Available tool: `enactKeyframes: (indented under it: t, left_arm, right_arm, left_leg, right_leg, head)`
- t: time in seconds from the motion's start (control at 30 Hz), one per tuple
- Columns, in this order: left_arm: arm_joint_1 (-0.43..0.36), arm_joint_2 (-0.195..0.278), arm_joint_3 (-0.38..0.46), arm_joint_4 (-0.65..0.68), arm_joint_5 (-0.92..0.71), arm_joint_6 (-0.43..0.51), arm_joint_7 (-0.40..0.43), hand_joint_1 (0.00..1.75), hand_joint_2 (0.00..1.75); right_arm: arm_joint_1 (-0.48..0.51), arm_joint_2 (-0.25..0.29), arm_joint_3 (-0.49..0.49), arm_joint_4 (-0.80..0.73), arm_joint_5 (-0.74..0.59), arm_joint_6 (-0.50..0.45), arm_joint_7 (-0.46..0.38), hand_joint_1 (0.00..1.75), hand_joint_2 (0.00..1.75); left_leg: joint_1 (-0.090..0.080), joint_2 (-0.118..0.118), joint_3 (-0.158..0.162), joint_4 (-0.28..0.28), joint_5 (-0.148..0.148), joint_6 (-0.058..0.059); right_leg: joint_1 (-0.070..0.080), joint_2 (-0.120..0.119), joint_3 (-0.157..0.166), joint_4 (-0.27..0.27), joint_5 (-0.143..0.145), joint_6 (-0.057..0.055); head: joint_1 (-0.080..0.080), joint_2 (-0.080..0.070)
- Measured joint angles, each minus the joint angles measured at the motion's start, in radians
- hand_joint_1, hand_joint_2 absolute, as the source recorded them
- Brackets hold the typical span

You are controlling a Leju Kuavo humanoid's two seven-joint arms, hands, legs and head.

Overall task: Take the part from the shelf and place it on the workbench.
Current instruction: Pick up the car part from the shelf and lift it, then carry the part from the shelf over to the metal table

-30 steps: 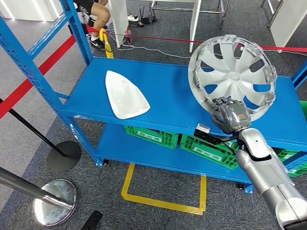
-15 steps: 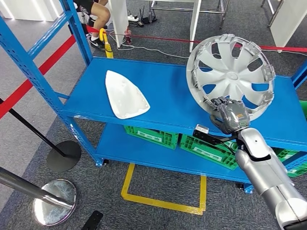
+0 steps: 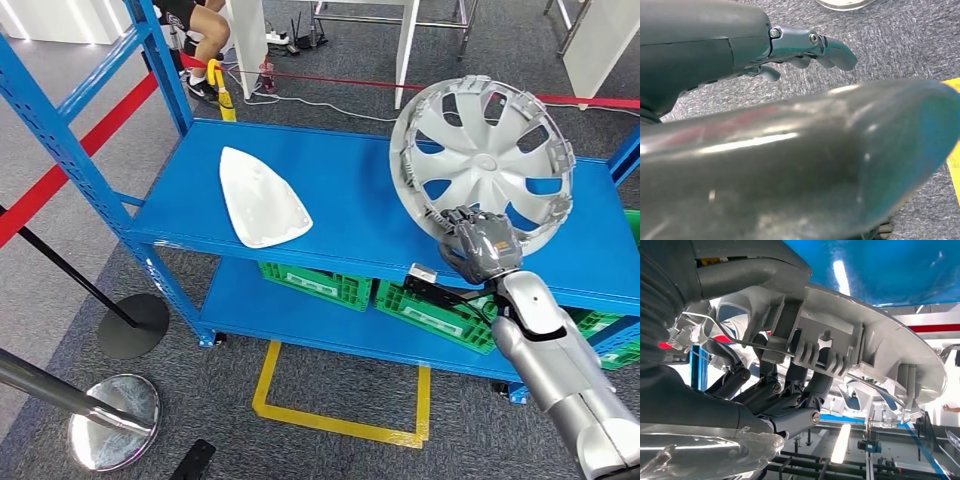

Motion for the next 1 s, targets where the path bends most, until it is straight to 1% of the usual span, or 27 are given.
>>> enactKeyframes:
  t: [0.63,1.0]
  left_arm:
    - [0.001,0.0,0.0,0.0,-0.007,-0.004,-0.008,0.0,0.0]
    - [0.0,0.0,0.0,0.0,-0.017,-0.004,0.002,0.0,0.0]
  right_arm:
    - [0.011,-0.014,0.0,-0.008,-0.001,-0.001,0.001,1.75,1.75]
    - [0.011,-0.014,-0.002,-0.008,0.004,-0.004,0.005,1.75,1.75]
  left_leg:
    - [0.0,0.0,0.0,0.0,0.0,0.0]
    - [0.0,0.0,0.0,0.0,0.0,0.0]
  right_leg:
    - [0.0,0.0,0.0,0.0,0.0,0.0]
    - [0.0,0.0,0.0,0.0,0.0,0.0]
  head:
    - [0.0,0.0]
    - [0.0,0.0]
